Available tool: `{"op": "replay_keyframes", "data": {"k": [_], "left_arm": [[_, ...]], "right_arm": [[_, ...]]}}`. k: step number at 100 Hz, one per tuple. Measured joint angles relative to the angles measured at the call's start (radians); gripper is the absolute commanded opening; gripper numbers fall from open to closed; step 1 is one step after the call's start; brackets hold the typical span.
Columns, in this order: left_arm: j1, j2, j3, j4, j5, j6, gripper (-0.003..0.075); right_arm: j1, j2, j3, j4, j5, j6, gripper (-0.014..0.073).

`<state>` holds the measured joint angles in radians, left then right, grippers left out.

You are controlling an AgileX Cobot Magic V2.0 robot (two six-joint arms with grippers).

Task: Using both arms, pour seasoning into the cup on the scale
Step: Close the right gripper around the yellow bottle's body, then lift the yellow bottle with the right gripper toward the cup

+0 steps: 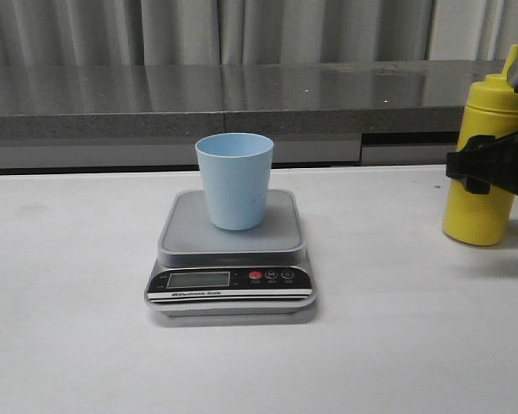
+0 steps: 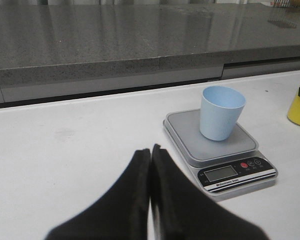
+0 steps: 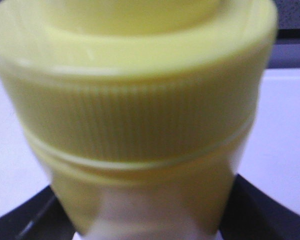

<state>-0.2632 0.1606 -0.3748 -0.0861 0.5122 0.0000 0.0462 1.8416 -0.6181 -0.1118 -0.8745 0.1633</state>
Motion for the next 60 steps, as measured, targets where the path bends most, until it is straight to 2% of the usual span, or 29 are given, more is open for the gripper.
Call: {"op": "replay_keyframes", "data": {"k": [19,31,45,60], "left_arm": [[0.000,0.000,0.000,0.000,-0.002,0.000,-0.0020],[0.000,0.000,0.000,0.000,-0.003,0.000,-0.0020],[0.000,0.000,0.000,0.000,-0.003,0.000,-0.0020],[0.000,0.000,0.000,0.000,-0.004,0.000,-0.0020]], "right_arm": [[0.000,-0.003,0.000,-0.057,-0.014,0.000,0.0019],[0.001,-0.043,0.000,-0.091,0.035,0.000,0.0019],[0.001,-0.126,-0.022,-0.129,0.198,0.002,0.0019],[0.032,-0.216,-0.100,-0.215,0.463,0.002,0.0019]]}}
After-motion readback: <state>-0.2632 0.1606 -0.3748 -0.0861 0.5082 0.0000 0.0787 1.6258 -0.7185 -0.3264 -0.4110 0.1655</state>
